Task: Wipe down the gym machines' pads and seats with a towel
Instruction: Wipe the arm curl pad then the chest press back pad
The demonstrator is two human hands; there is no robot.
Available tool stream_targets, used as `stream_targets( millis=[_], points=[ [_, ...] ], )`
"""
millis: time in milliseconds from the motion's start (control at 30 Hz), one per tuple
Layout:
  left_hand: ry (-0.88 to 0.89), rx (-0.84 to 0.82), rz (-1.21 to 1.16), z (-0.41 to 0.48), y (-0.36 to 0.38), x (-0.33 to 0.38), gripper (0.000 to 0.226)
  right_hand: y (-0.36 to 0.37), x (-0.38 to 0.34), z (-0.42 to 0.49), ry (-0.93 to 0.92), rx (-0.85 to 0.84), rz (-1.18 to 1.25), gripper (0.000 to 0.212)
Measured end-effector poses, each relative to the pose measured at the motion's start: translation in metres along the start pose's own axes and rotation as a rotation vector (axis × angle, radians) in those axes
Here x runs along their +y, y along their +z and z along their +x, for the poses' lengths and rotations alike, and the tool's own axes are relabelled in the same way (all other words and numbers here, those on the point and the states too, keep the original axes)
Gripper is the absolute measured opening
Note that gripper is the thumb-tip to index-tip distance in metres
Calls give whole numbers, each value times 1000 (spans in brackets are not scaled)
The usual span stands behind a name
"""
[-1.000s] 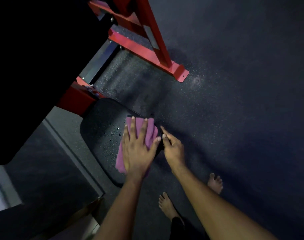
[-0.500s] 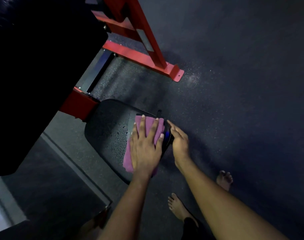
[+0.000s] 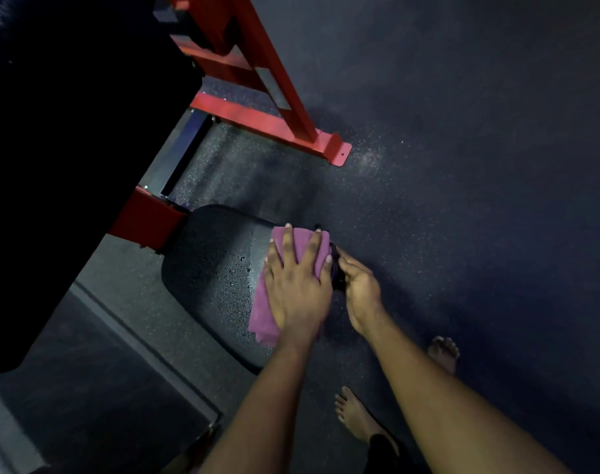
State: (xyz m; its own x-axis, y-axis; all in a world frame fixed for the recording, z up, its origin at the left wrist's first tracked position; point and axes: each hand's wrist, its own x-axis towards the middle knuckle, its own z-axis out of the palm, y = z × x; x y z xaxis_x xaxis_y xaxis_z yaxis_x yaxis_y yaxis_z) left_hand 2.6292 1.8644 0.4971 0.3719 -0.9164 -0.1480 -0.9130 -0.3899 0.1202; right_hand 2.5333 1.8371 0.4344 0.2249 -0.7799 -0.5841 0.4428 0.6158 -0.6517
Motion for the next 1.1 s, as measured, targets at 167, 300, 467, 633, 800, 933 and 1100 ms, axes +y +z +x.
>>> stream_targets(
  millis=[167, 300, 467, 633, 800, 933, 1100],
  points=[
    [-62, -46, 16, 51, -1, 14, 50, -1, -4, 5, 45, -21, 55, 43],
    [-32, 36, 20, -5, 3, 8, 56, -2, -9, 4, 59, -4, 44, 42],
    [-56, 6, 21, 4, 3, 6, 54, 0, -8, 7, 35, 33, -44, 40],
    [-185, -46, -35, 67, -5, 3, 50, 8, -10, 3, -28, 109, -187, 39],
    [-105, 72, -79, 2, -6, -24, 55, 23, -13, -8, -269, 188, -689, 36],
    [-116, 43, -60, -5, 0, -44, 55, 46, -10, 0, -383, 243, -801, 39],
    [-160, 31, -73, 69, -10, -53, 57, 63, -5, -1, -376, 443, -979, 33]
  ],
)
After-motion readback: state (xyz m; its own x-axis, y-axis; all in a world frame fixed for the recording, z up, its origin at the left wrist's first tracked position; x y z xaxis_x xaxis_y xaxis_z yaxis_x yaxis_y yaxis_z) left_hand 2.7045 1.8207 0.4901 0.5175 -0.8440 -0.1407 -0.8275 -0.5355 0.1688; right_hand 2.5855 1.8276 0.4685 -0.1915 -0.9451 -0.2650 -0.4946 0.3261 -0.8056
